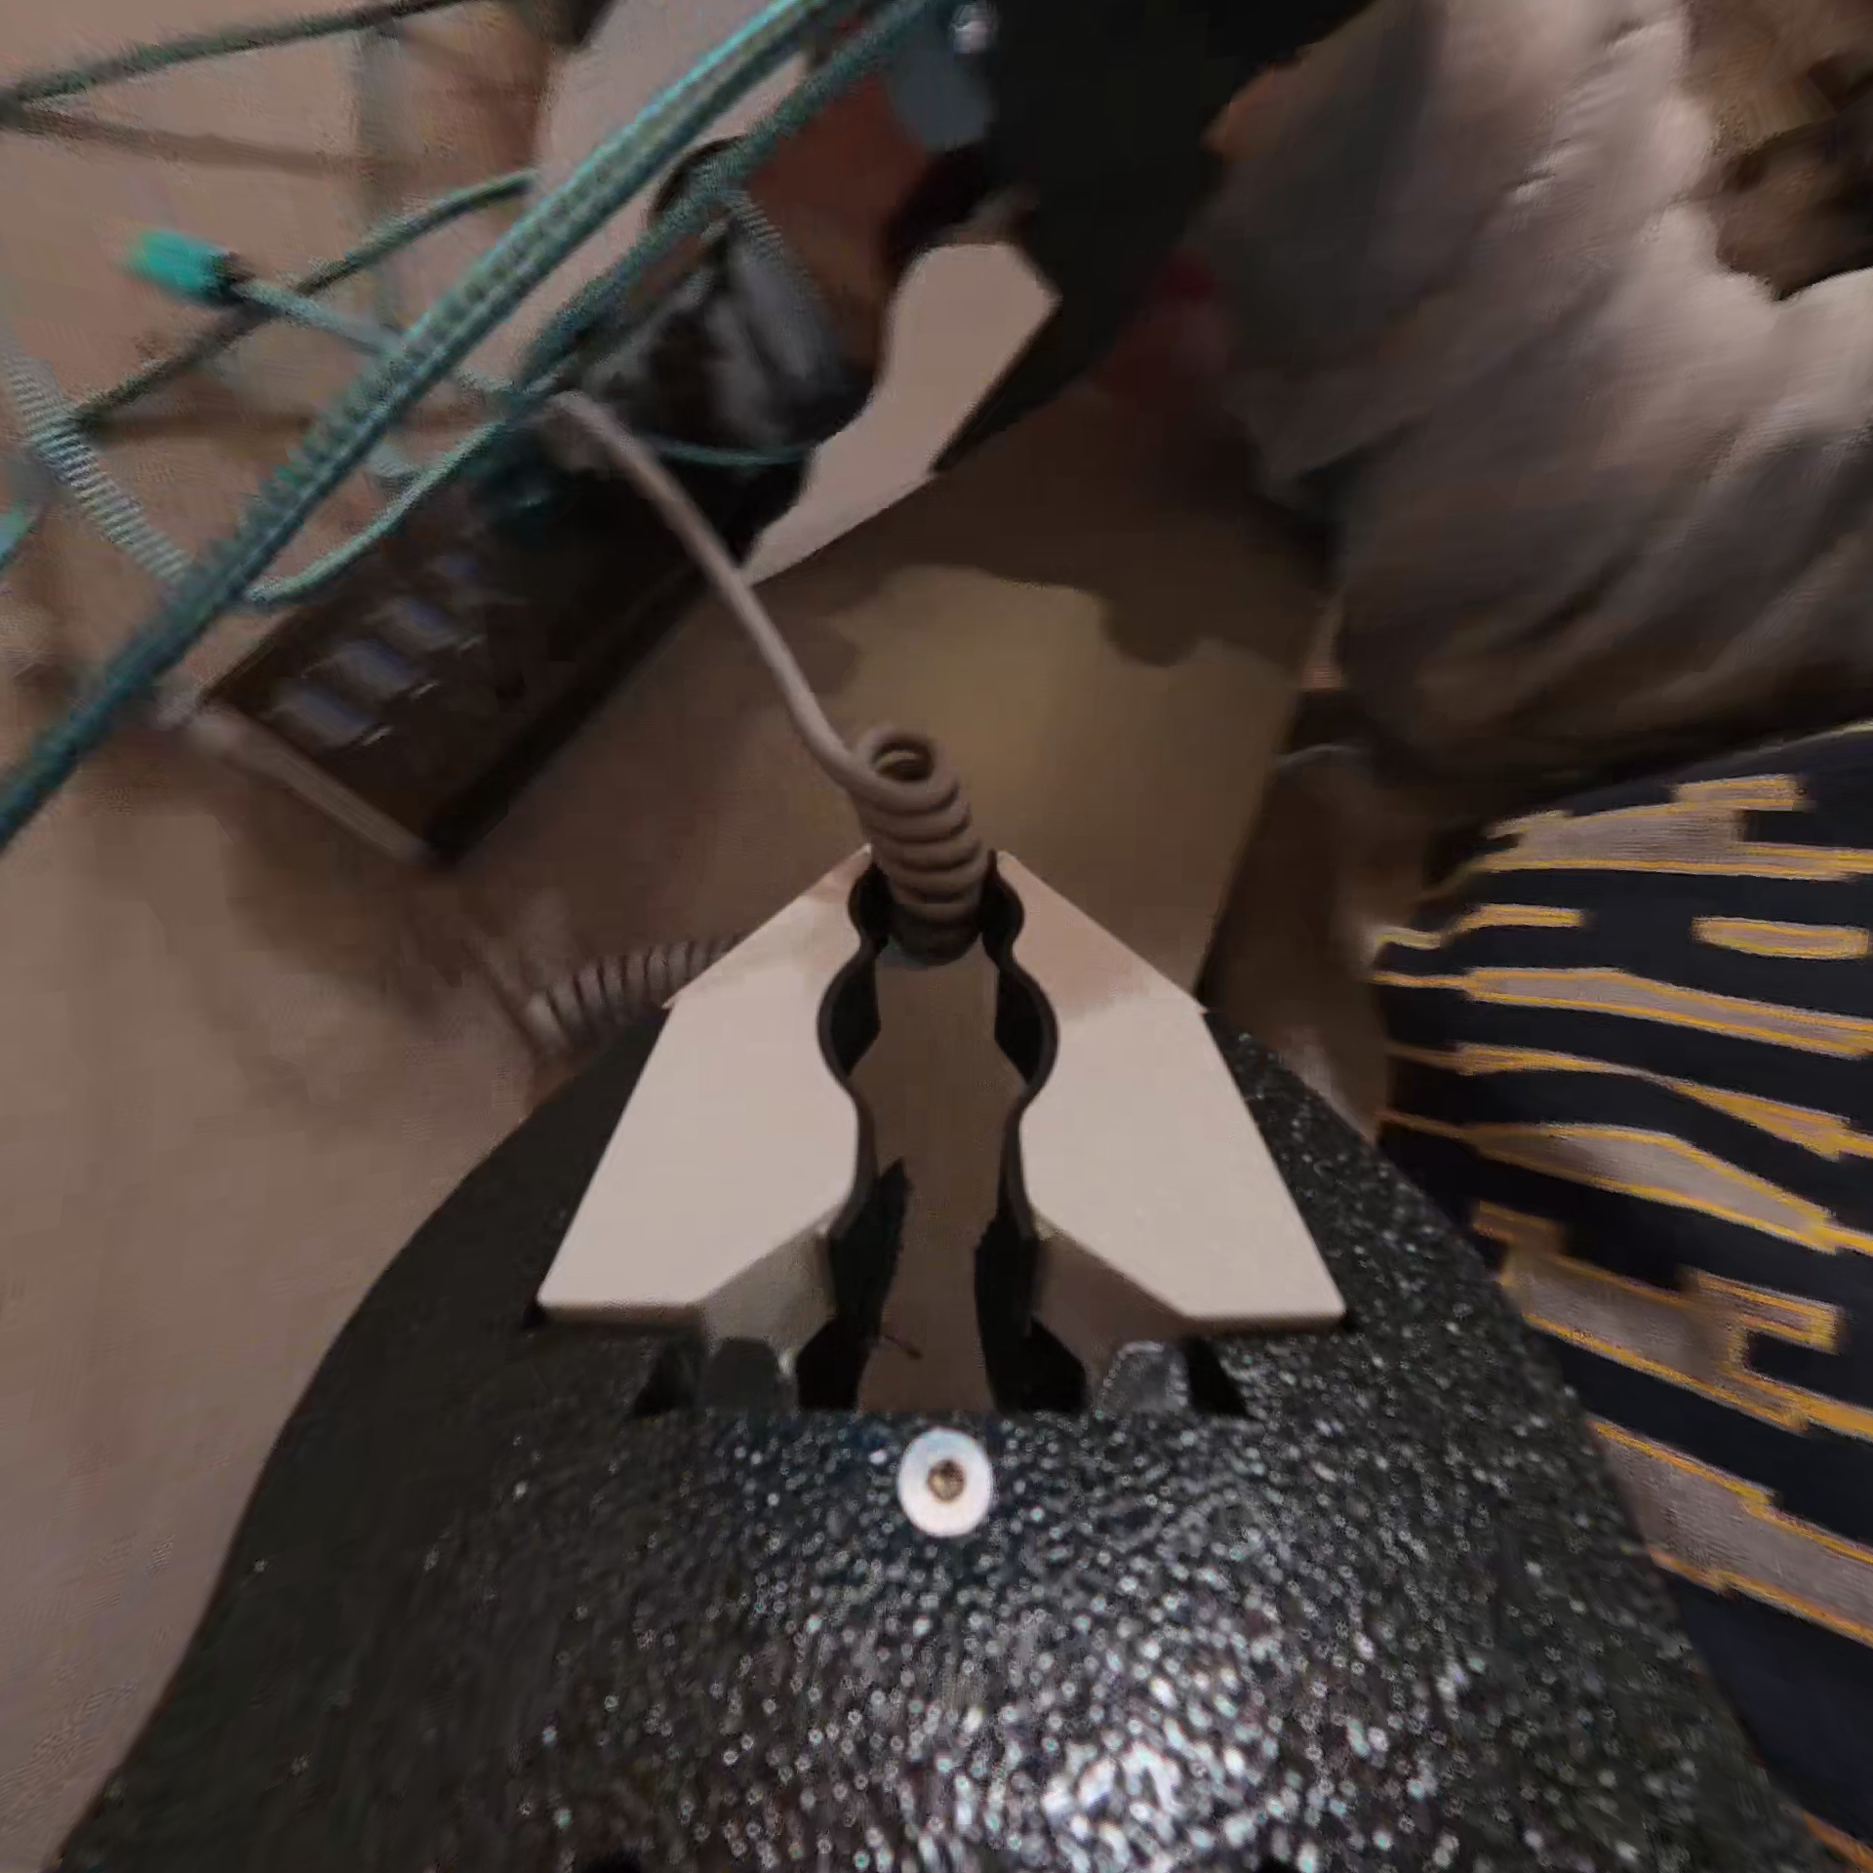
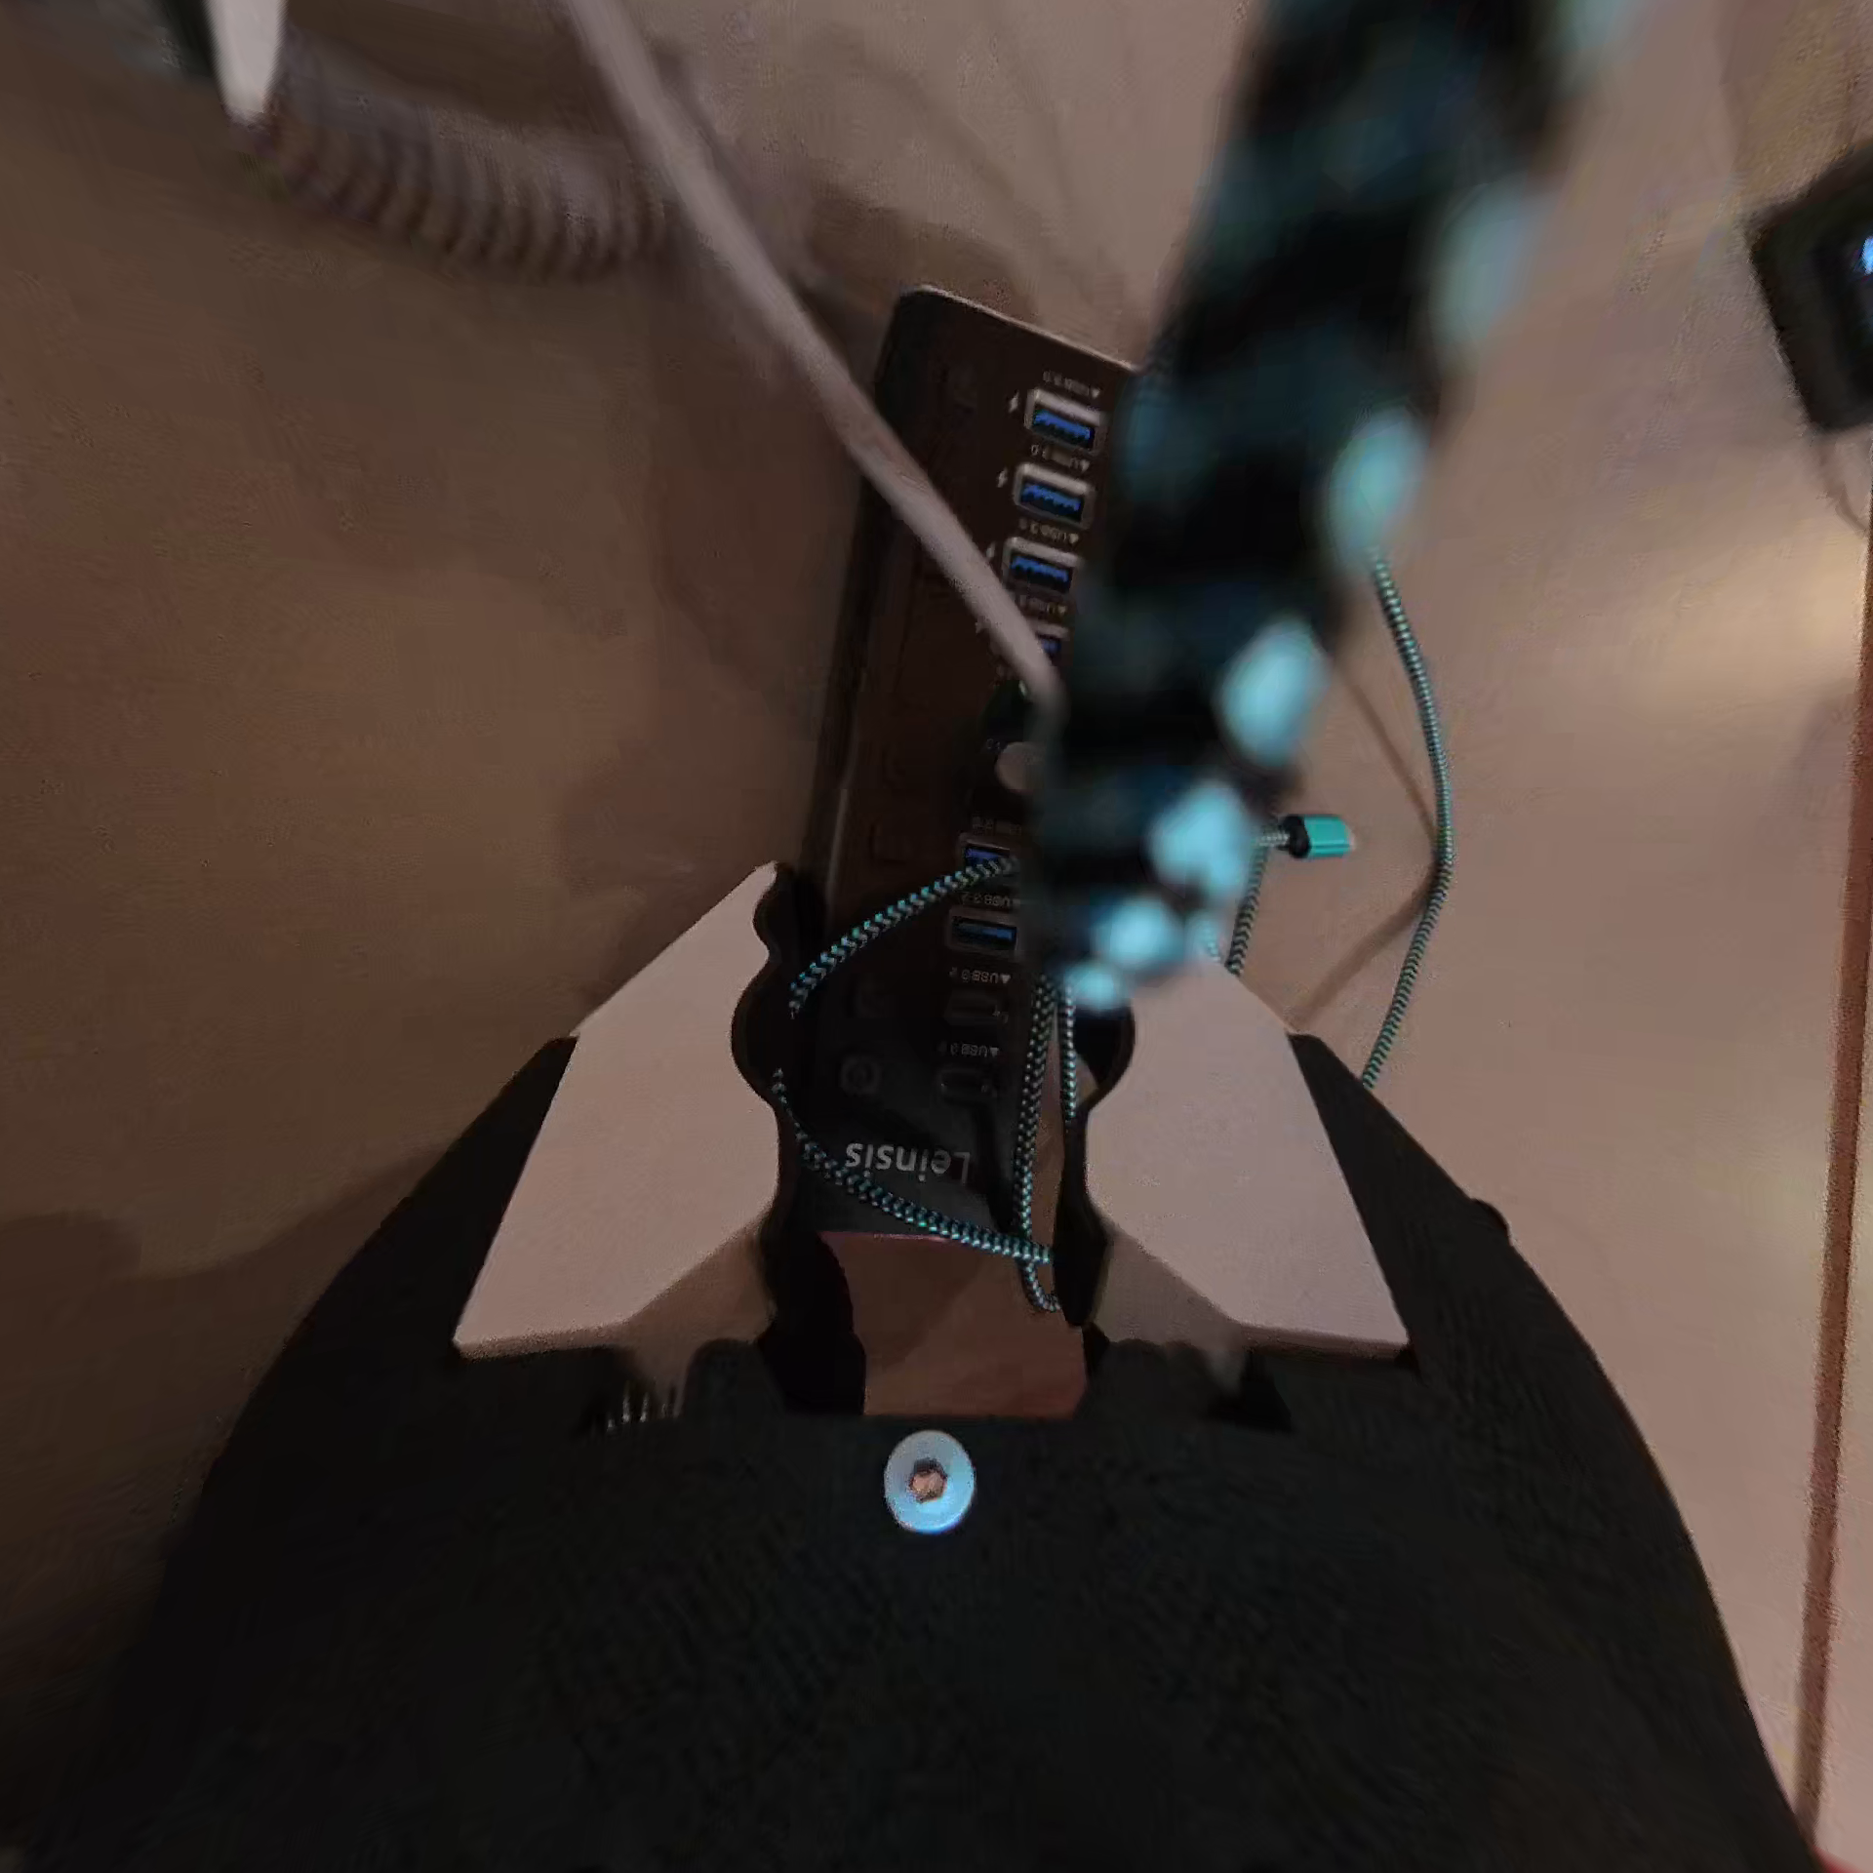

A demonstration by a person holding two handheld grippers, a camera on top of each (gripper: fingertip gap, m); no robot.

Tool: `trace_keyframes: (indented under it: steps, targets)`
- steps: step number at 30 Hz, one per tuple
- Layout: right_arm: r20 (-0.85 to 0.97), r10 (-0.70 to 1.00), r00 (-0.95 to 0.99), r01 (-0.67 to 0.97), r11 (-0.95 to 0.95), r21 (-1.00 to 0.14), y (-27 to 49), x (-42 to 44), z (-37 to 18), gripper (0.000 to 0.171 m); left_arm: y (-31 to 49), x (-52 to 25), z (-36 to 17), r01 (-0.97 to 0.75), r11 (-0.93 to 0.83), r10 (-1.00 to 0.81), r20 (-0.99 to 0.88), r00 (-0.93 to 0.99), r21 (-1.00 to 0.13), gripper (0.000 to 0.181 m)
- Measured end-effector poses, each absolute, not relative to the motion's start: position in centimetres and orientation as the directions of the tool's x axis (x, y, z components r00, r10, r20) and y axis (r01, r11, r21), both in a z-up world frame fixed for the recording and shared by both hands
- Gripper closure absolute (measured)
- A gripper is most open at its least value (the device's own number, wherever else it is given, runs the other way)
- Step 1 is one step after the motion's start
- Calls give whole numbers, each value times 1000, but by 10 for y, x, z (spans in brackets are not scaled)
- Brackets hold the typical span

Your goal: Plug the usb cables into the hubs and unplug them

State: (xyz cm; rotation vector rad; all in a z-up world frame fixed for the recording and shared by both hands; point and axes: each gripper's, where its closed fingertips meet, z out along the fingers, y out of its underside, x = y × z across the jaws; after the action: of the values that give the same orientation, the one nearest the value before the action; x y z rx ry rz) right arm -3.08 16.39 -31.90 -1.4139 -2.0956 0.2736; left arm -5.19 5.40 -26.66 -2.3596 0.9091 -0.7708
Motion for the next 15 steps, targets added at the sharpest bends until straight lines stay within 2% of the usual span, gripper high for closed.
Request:
trace_keyframes:
  steps: [3, 4, 8, 13, 15]
  targets:
    - [338, 890, -305, 724, 447, -525, 159, -48, -319, 118, 55, -37, -278, -424, -664, -721, 377, 582, -616, 164]
    - [320, 895, -311, 721, 441, -534, 159, -50, -319, 118, 56, -34, -279, -418, -659, -726, 385, 569, -625, 150]
    - [210, 947, -241, 711, 320, -626, 162, -49, -309, 118, 46, -38, -252, -353, -599, -763, 378, 525, -719, 129]
    - [173, 982, 76, 692, 73, -719, 175, -28, -274, 116, 71, -86, -230, -314, -464, -704, 130, 698, -828, 139]
    - [163, 963, 216, 679, -28, -733, 178, -18, -267, 122, 82, -91, -243, -374, -453, -708, 71, 703, -809, 144]
